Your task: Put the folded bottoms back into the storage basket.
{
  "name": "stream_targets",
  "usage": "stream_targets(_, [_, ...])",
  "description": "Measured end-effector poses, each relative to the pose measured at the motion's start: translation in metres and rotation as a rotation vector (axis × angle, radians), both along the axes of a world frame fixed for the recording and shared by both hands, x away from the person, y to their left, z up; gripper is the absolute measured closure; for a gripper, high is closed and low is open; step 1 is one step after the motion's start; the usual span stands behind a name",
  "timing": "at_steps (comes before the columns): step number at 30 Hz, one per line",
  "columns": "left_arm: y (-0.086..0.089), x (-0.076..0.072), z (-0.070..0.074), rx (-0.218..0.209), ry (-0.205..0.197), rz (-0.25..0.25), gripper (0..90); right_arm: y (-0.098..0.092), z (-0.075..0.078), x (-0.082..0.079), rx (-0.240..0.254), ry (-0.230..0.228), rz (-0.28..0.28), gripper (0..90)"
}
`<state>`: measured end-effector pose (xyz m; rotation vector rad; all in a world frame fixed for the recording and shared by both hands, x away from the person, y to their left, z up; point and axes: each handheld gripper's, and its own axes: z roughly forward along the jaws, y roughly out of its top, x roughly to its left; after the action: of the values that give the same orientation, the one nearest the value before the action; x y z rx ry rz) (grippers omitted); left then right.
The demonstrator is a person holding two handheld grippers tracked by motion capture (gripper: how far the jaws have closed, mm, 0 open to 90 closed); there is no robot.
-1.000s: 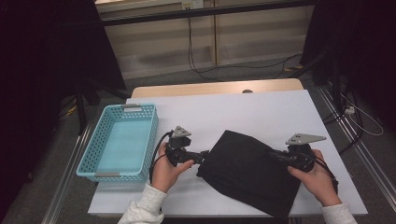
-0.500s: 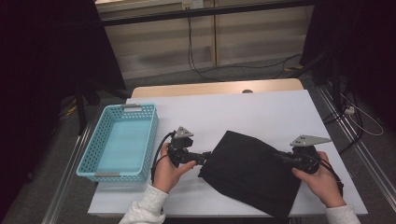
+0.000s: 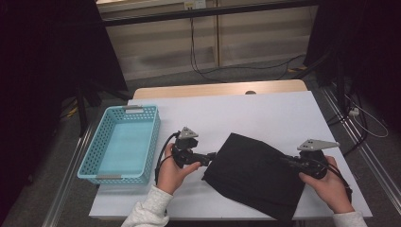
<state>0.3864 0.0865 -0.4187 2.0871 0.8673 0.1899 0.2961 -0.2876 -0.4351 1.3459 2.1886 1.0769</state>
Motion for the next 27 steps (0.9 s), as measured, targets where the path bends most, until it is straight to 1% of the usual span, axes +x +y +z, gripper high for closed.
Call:
stream_targets(2, [0.000,0.001,0.001,0.003,-0.010,-0.005,14.3,-0.002,0.001,-0.001,0.003,0.001,-0.001,83.4])
stream_targets(4, [-0.001,0.001,0.002,-0.006,-0.003,-0.002,14.4,-0.003,0.002,-0.003,0.004,0.001,-0.003,83.4])
stream_targets(7, [-0.003,0.002,0.002,-0.006,-0.012,-0.007,14.3,-0.005,0.002,-0.005,0.005,-0.002,-0.007,83.4])
stream_targets(9, [-0.005,0.002,0.002,-0.011,-0.007,-0.007,14.4,-0.006,0.002,-0.006,0.005,0.001,-0.010,83.4])
stream_targets(11, [-0.005,0.002,0.002,-0.006,-0.011,-0.016,14.3,-0.007,0.003,-0.009,0.006,0.003,-0.012,83.4])
stream_targets(12, [-0.007,0.002,0.002,-0.010,-0.004,-0.013,14.3,-0.008,0.003,-0.010,0.004,0.002,-0.014,83.4])
stream_targets(16, [-0.009,0.002,0.001,-0.009,0.001,-0.020,14.3,-0.012,0.002,-0.017,0.000,0.019,-0.026,83.3])
stream_targets(17, [-0.010,0.002,0.001,-0.009,-0.002,-0.022,14.3,-0.014,0.001,-0.018,-0.002,0.022,-0.029,83.2])
stream_targets(18, [-0.011,0.002,0.001,-0.006,-0.003,-0.026,14.3,-0.016,-0.001,-0.021,-0.012,0.035,-0.038,83.1])
stream_targets(20, [-0.013,0.002,0.001,-0.008,-0.004,-0.027,14.3,-0.018,-0.005,-0.022,-0.036,0.047,-0.048,82.3])
stream_targets(21, [-0.013,0.002,0.000,-0.006,-0.001,-0.031,14.4,-0.019,-0.007,-0.022,-0.038,0.059,-0.041,81.3])
stream_targets(22, [-0.014,0.002,0.000,-0.005,0.002,-0.031,14.3,-0.019,-0.010,-0.022,-0.045,0.082,-0.038,78.9])
stream_targets(23, [-0.014,0.002,0.000,-0.003,-0.001,-0.033,14.4,-0.019,-0.011,-0.022,-0.056,0.076,-0.036,74.8])
stream_targets(24, [-0.014,0.002,0.000,-0.004,-0.003,-0.033,14.4,-0.018,-0.011,-0.022,-0.063,0.073,-0.045,68.2])
stream_targets(25, [-0.014,0.002,0.000,-0.001,-0.004,-0.034,14.4,-0.018,-0.011,-0.021,-0.063,0.067,-0.058,64.5])
stream_targets(27, [-0.014,0.002,0.000,-0.004,-0.001,-0.031,14.4,-0.020,-0.011,-0.020,-0.066,0.059,-0.075,61.1])
